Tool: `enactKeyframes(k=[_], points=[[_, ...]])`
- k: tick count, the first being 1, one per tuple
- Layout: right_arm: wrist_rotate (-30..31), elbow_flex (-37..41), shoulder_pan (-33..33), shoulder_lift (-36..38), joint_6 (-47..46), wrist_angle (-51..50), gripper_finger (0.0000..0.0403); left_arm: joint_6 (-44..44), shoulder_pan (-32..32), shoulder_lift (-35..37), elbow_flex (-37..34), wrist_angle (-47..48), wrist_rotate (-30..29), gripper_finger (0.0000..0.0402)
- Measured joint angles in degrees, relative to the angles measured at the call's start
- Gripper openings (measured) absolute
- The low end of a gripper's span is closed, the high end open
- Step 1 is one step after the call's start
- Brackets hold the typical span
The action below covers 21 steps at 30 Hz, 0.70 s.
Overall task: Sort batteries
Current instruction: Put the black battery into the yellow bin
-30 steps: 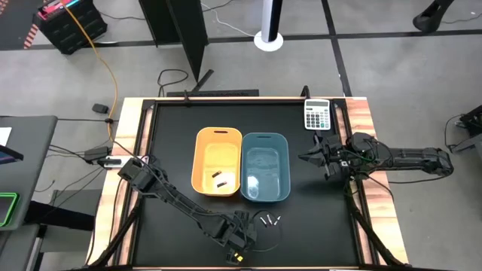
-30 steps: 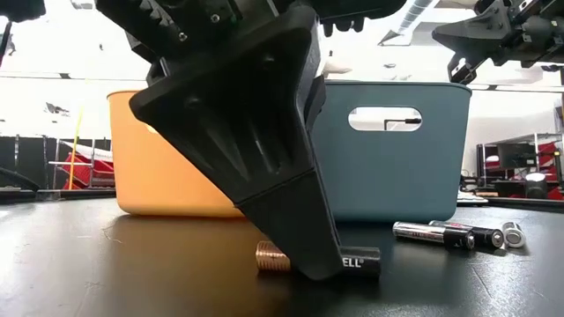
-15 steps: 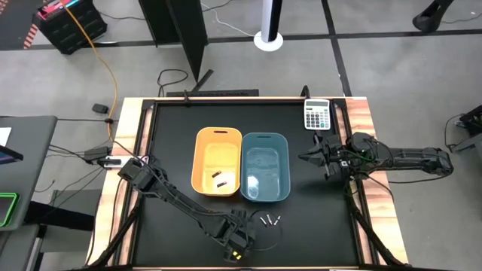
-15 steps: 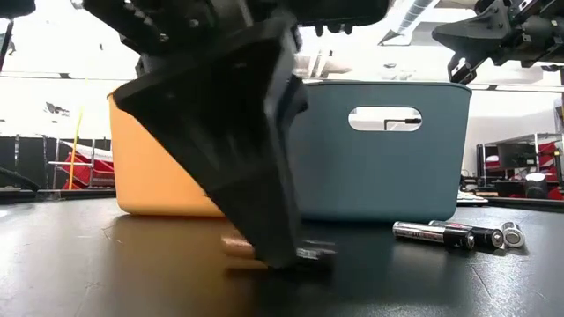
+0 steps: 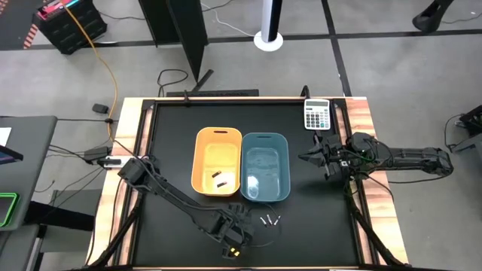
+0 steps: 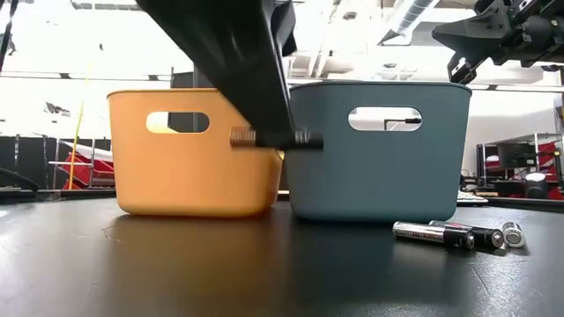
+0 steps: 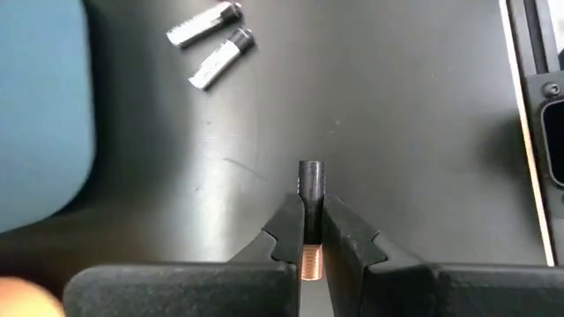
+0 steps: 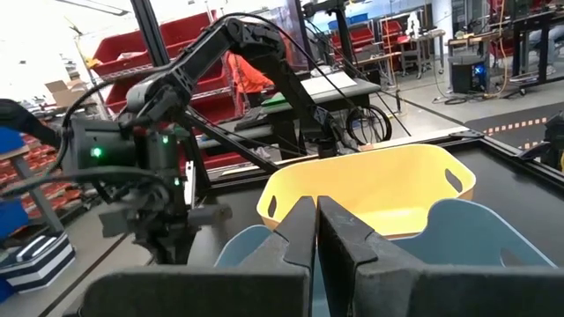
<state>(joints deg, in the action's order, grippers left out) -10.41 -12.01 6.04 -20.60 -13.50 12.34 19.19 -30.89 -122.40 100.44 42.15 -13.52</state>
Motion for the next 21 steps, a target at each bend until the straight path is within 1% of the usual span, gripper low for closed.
enactKeyframes(k=[21], points=[[0.0,0.0,0.0,0.0,0.0,0.1,0.0033,0.2,0.0,9.0,0.1,5.6,-4.6,0.0016]])
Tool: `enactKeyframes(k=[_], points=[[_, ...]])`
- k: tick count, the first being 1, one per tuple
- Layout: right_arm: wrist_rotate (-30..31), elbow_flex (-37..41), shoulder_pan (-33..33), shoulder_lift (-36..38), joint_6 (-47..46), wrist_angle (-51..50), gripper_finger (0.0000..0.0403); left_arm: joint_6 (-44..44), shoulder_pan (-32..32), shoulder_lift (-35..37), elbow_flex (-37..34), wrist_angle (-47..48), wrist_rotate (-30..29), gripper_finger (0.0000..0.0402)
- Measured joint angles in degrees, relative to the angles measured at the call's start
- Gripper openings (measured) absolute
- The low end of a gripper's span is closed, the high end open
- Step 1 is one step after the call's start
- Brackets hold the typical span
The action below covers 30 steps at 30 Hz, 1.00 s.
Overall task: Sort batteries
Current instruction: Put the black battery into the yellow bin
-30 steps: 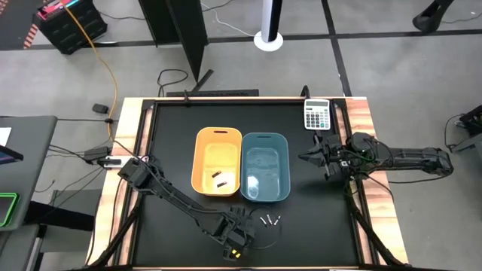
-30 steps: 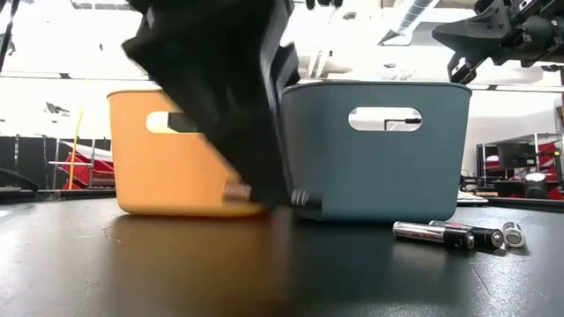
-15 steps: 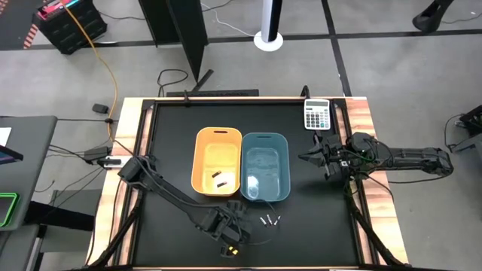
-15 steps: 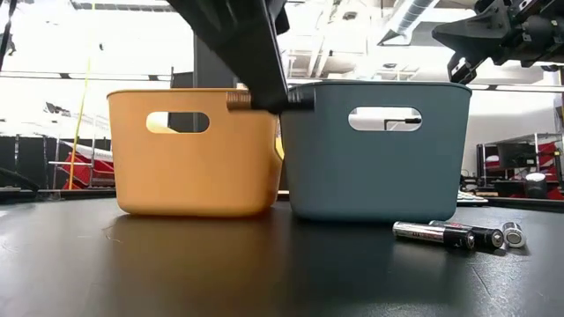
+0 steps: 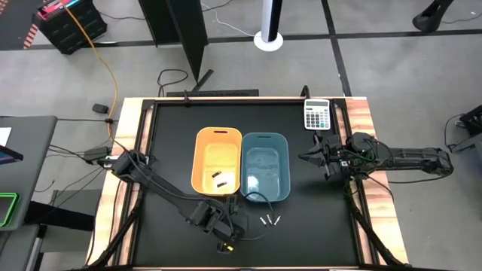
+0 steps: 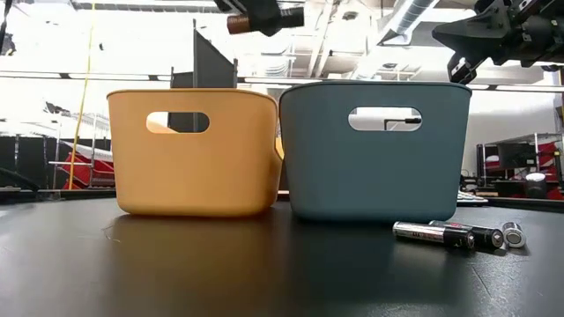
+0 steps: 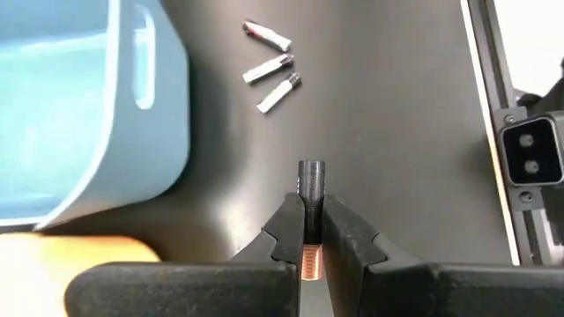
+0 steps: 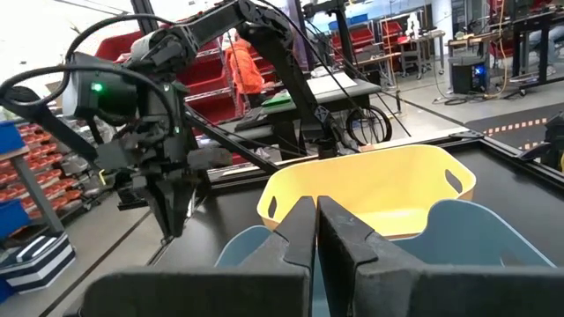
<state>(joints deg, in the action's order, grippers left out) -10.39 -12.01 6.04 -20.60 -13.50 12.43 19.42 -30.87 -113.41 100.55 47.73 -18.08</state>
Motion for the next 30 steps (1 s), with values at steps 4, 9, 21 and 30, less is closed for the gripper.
enactKeyframes(k=[4,9,21,30], points=[[0.0,0.0,0.0,0.0,0.0,0.0,0.0033,0.3,0.1,1.2,0.0,2.5,-1.0,0.0016],[0.0,0.0,0.0,0.0,0.0,0.0,0.0033,0.7,0.4,3.1,0.0,5.2,-2.4,0.0016],[0.0,0.0,0.0,0.0,0.0,0.0,0.0033,0.0,4.3,5.7,0.0,15.0,-4.1,0.0016],[0.0,0.0,0.0,0.0,0.0,0.0,0.0033,-1.2,10.5,5.9,-0.1,22.0,-4.1,0.0016]])
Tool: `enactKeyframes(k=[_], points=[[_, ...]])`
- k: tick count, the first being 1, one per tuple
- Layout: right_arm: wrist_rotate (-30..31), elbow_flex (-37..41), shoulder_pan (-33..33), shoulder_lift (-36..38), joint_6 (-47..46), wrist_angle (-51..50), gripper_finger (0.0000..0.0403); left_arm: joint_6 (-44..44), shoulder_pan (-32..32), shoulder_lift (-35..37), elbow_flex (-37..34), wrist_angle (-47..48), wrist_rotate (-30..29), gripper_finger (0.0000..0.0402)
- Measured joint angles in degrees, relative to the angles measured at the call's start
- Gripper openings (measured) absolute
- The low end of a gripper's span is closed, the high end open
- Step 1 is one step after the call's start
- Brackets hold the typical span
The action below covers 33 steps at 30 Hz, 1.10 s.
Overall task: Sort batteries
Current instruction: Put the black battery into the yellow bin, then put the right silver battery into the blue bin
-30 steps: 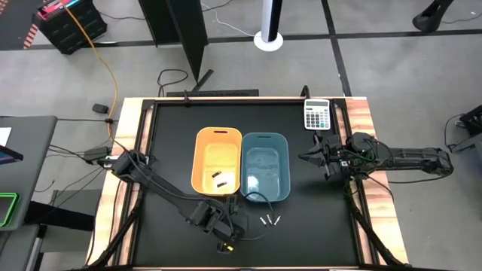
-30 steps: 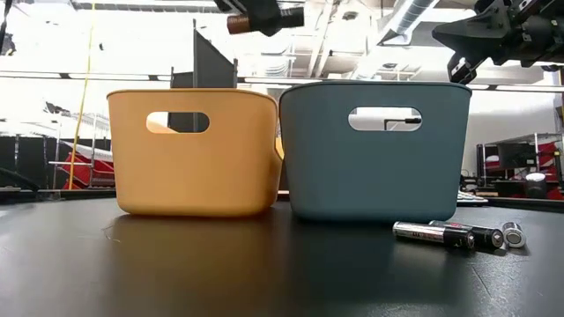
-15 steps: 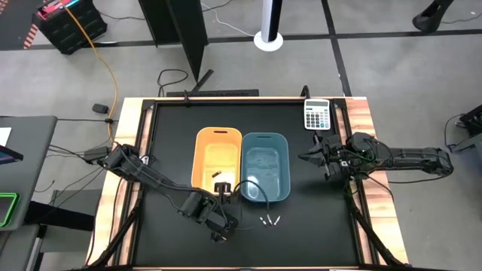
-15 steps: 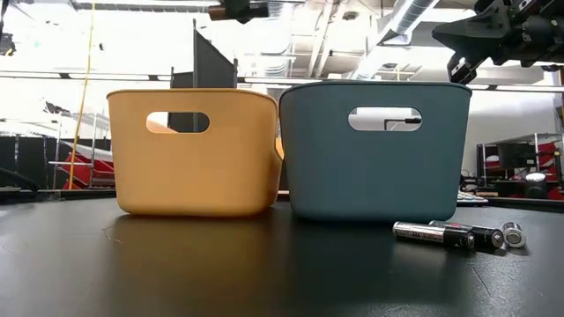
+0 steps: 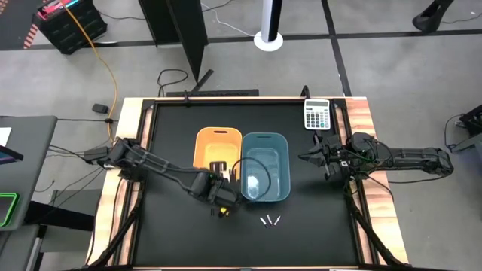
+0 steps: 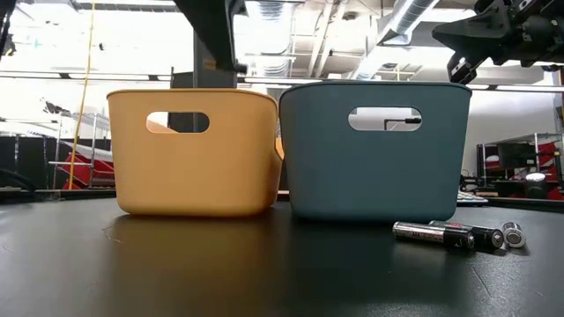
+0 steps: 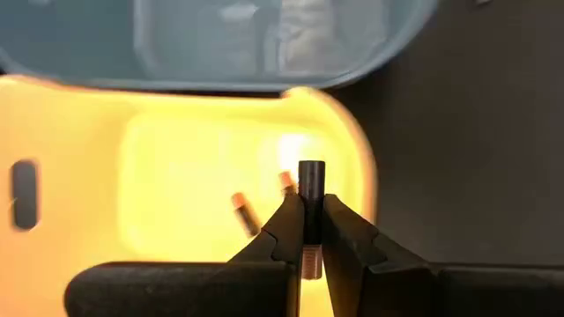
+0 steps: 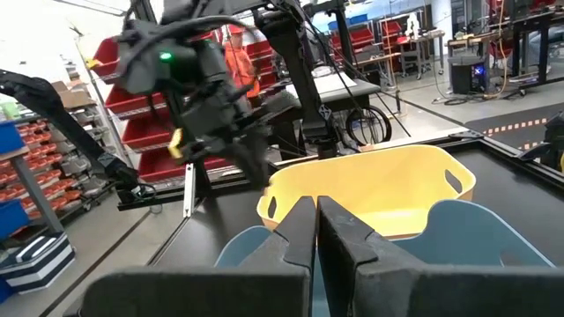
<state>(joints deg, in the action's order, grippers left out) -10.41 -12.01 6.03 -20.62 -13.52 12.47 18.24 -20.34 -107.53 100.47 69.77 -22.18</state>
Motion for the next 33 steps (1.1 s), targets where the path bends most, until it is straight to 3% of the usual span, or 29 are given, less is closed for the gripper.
enactKeyframes(k=[5,14,18,24,28,33], points=[[0.0,0.0,0.0,0.0,-0.1,0.0,0.0033,1.2,4.0,0.0,-1.1,2.9,-2.8,0.0022],[0.0,0.0,-1.0,-1.9,-1.3,0.2,0.0035,5.8,7.9,0.0,-1.3,5.8,-9.1,0.0137],[-0.1,0.0,-2.4,-3.5,-1.2,0.3,0.0055,7.9,7.6,1.2,-1.3,6.6,-9.7,0.0180],[-3.9,-4.3,-8.2,-4.1,3.2,0.2,0.0136,16.5,1.5,7.1,-1.3,5.2,-18.4,0.0199],[-4.0,-11.8,-16.1,-7.1,10.2,-7.9,0.0197,21.2,-5.2,10.4,-1.3,1.0,-26.1,0.0192],[3.9,-20.7,-27.1,-16.4,14.9,-20.1,0.0225,24.9,-12.0,10.5,-1.3,-2.3,-34.8,0.0179]])
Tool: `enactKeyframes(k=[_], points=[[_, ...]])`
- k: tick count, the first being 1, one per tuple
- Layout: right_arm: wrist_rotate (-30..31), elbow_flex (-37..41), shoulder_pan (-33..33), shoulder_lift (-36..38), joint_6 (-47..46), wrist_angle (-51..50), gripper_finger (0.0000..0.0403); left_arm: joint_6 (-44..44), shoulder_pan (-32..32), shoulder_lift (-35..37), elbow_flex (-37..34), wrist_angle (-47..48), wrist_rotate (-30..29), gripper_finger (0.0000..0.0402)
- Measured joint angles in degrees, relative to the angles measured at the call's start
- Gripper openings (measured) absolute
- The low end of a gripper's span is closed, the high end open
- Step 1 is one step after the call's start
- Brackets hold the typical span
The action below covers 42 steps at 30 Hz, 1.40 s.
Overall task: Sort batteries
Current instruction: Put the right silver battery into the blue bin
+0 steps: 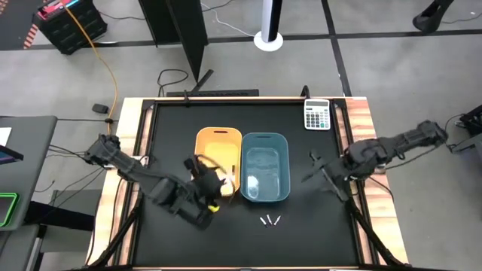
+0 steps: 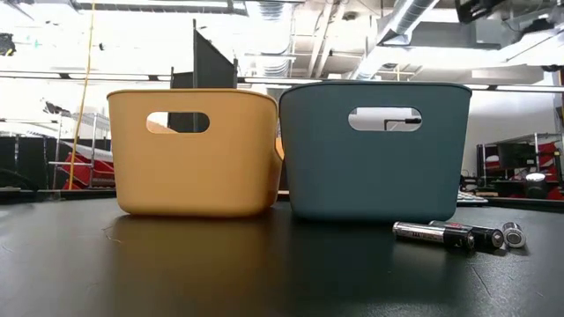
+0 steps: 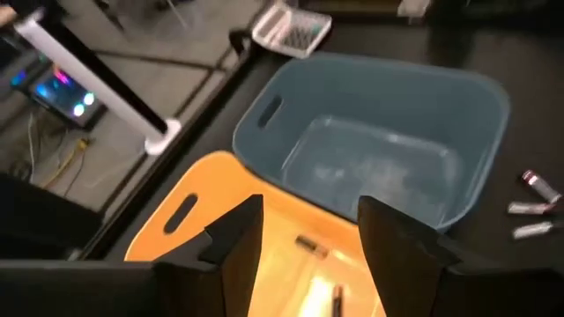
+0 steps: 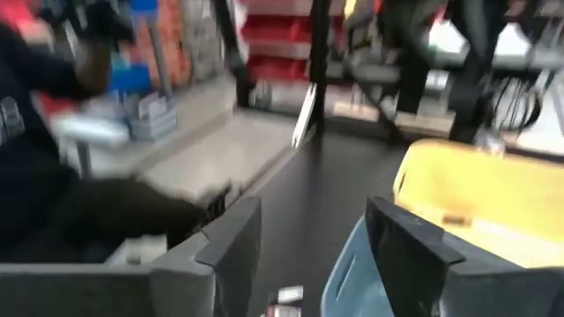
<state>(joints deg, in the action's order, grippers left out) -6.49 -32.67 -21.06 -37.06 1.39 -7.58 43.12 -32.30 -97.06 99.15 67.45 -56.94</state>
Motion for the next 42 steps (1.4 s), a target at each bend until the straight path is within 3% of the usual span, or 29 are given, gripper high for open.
enactKeyframes(k=[4,10,24,34,42], points=[[6.6,-5.8,-7.3,-10.7,1.5,-6.3,0.0219,2.8,-3.2,-0.8,0.0,-1.2,-3.5,0.0174],[10.8,-13.7,-13.3,-27.2,1.7,-8.5,0.0204,5.9,-5.5,-1.8,0.0,-1.5,-8.2,0.0173],[11.9,-22.4,-15.0,-54.8,0.2,-10.8,0.0184,9.0,-7.8,-3.3,0.0,-1.5,-9.6,0.0173],[12.7,-30.0,-14.9,-65.5,1.6,-17.0,0.0167,11.1,-10.8,-3.4,0.0,-1.5,-10.6,0.0173],[14.1,-33.4,-15.0,-65.3,1.5,-19.7,0.0168,11.2,-11.7,-3.4,0.0,-1.7,-10.6,0.0173]])
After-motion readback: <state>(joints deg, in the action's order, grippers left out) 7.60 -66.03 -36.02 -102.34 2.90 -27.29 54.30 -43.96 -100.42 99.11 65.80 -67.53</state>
